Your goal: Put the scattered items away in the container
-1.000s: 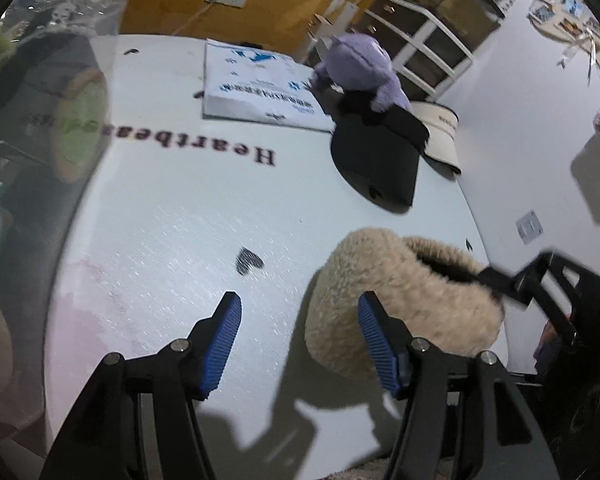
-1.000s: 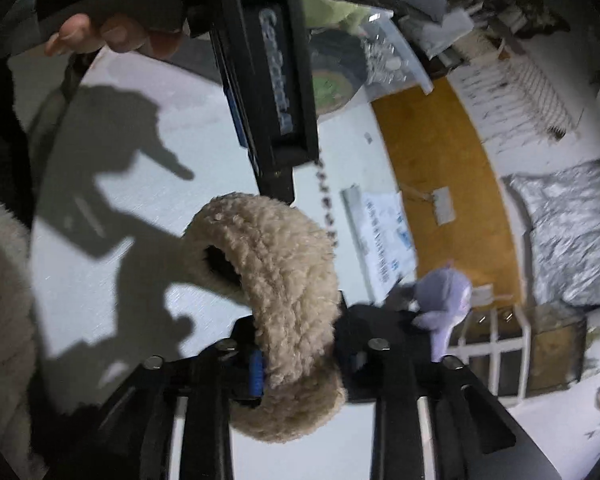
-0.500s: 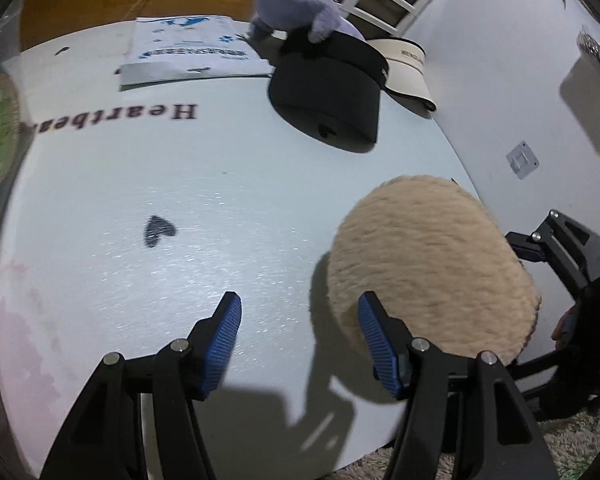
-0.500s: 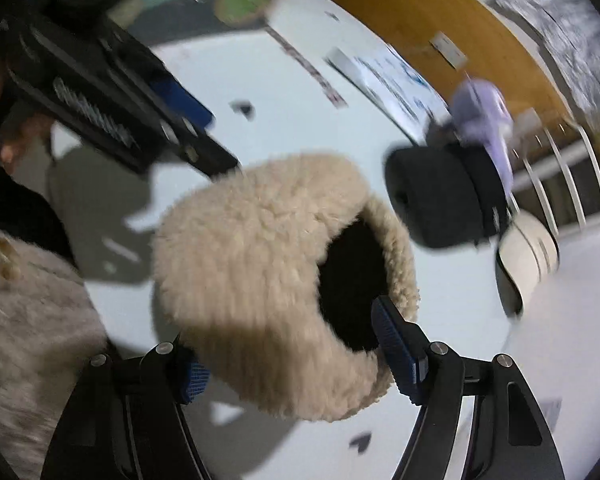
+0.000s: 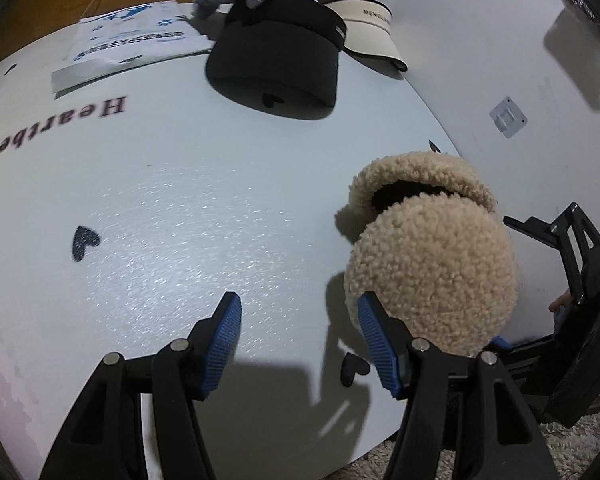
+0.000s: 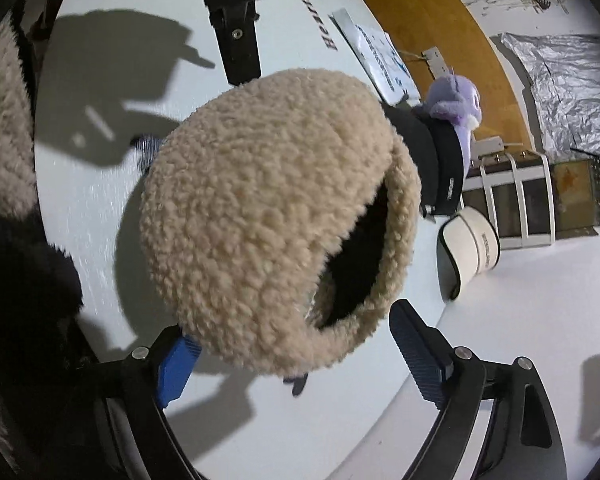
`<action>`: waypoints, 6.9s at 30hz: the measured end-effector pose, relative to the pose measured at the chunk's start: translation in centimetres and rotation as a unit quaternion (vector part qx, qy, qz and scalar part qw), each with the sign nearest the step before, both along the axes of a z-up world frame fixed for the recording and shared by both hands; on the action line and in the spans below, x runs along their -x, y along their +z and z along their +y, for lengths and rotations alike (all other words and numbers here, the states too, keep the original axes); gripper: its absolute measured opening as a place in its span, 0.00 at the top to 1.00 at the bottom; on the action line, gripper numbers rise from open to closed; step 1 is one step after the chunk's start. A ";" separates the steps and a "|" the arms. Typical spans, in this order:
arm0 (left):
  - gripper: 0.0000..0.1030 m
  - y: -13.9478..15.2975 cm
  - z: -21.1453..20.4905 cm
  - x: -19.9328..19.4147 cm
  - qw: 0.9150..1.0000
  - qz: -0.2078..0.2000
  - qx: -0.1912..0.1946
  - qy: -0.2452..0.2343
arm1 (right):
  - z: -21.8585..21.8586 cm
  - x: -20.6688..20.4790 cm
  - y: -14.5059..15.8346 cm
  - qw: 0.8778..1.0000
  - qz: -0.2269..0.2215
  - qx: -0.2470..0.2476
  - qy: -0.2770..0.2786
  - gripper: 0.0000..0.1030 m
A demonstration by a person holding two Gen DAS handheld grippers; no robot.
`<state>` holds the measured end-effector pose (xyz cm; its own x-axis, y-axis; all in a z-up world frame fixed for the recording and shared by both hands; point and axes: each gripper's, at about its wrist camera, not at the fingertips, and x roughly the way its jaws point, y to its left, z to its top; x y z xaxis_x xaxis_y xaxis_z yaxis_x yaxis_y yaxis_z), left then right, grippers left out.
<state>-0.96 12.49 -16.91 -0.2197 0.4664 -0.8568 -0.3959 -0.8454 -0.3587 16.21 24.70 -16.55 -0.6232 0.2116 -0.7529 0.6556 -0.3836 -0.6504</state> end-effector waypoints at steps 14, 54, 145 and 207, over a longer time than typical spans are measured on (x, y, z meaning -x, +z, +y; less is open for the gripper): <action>0.41 1.8 0.1 -1.2 0.992 0.092 0.063 0.053 | 11.0 3.6 2.9 0.852 -0.084 0.305 -0.417 0.13; 0.55 1.1 7.2 -0.7 0.960 0.015 -0.065 -0.270 | 11.6 11.7 -1.0 0.798 -0.178 0.346 -0.460 0.83; 0.37 22.1 -43.6 -11.6 0.923 0.251 -0.007 0.292 | -48.3 14.5 15.0 0.879 0.007 -0.016 0.477 0.85; 0.38 15.1 -43.0 1.4 0.954 0.084 0.159 0.241 | -42.8 28.1 17.4 0.815 -0.448 0.361 -0.068 0.81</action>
<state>-2.38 -30.51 -1.84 -0.4891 -0.0012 -0.8722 0.0365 -0.9992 -0.0191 -11.85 -18.14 0.88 0.2372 -0.4670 -0.8518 0.6624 -0.5637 0.4935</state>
